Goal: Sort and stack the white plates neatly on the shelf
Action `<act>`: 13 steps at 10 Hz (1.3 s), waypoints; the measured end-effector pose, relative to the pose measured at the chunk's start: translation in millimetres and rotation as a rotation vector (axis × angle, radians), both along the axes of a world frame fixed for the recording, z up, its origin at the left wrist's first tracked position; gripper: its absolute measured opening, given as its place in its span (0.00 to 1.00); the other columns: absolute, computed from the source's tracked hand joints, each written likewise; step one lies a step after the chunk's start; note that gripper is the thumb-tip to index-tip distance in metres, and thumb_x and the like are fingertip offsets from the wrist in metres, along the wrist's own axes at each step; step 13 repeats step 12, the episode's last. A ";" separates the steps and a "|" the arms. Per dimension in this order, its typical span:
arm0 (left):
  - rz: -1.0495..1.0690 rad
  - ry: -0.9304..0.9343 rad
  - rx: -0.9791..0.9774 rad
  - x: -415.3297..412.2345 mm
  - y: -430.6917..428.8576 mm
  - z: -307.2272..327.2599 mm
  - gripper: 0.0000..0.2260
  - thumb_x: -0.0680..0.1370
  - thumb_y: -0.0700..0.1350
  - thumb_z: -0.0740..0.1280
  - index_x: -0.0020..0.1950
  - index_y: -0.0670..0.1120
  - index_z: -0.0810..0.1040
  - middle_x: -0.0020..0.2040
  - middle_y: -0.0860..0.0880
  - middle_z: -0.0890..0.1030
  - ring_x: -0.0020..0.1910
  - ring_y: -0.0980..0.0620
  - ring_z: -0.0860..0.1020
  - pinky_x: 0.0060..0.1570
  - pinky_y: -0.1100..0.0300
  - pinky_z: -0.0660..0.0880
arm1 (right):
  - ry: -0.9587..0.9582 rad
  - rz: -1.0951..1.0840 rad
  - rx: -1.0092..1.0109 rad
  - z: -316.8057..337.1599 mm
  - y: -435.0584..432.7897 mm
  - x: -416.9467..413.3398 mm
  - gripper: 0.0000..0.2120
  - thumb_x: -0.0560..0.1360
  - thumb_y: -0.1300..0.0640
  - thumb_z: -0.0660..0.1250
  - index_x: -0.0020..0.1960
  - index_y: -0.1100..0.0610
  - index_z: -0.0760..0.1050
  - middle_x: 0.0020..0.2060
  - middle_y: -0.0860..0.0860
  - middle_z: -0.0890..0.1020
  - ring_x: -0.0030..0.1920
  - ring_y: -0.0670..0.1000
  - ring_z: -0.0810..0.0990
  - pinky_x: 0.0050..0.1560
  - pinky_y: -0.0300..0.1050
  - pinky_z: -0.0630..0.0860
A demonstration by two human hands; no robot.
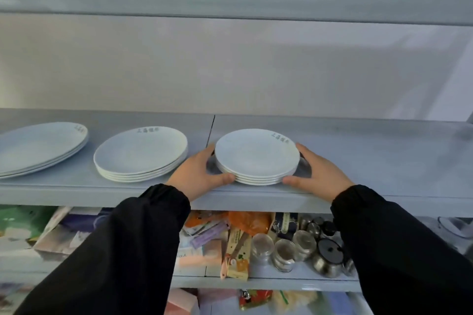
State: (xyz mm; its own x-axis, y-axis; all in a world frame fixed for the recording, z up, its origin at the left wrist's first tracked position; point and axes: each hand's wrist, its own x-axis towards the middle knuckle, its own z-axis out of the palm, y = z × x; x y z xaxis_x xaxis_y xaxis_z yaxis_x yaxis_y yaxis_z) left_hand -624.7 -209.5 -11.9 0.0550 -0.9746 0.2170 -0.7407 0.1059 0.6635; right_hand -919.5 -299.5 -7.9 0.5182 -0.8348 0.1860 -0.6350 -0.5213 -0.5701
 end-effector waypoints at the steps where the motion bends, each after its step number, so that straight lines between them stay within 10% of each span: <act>1: 0.012 0.011 -0.014 0.0 -3.6 -4.2 0.38 0.69 0.63 0.74 0.75 0.63 0.62 0.70 0.59 0.73 0.69 0.58 0.70 0.62 0.60 0.68 | -0.024 0.004 0.000 -0.8 -1.6 -2.4 0.40 0.66 0.31 0.70 0.73 0.33 0.56 0.68 0.38 0.72 0.66 0.44 0.71 0.62 0.46 0.71; 10: 0.047 -0.095 0.023 -3.5 3.8 -4.7 0.36 0.71 0.65 0.71 0.75 0.57 0.63 0.70 0.55 0.73 0.68 0.55 0.72 0.61 0.60 0.70 | -0.028 -0.015 0.053 2.8 7.8 -7.0 0.44 0.61 0.26 0.70 0.73 0.35 0.60 0.69 0.40 0.72 0.68 0.46 0.69 0.67 0.51 0.70; 11: 0.070 -0.090 0.050 -5.1 12.6 4.4 0.38 0.72 0.65 0.69 0.77 0.53 0.60 0.74 0.53 0.69 0.70 0.53 0.69 0.65 0.59 0.67 | -0.246 -0.133 0.105 7.7 18.0 -8.9 0.46 0.59 0.23 0.67 0.72 0.42 0.67 0.68 0.41 0.73 0.67 0.44 0.71 0.70 0.52 0.67; 12: 0.076 -0.154 -0.020 -5.7 25.9 12.9 0.35 0.76 0.64 0.65 0.78 0.52 0.58 0.75 0.52 0.67 0.72 0.52 0.67 0.63 0.63 0.62 | -0.552 -0.341 -0.086 20.1 46.7 -27.8 0.20 0.71 0.37 0.67 0.60 0.45 0.78 0.56 0.40 0.81 0.58 0.43 0.78 0.66 0.55 0.72; 13: 0.076 -0.154 -0.020 -5.7 25.9 12.9 0.35 0.76 0.64 0.65 0.78 0.52 0.58 0.75 0.52 0.67 0.72 0.52 0.67 0.63 0.63 0.62 | -0.552 -0.341 -0.086 20.1 46.7 -27.8 0.20 0.71 0.37 0.67 0.60 0.45 0.78 0.56 0.40 0.81 0.58 0.43 0.78 0.66 0.55 0.72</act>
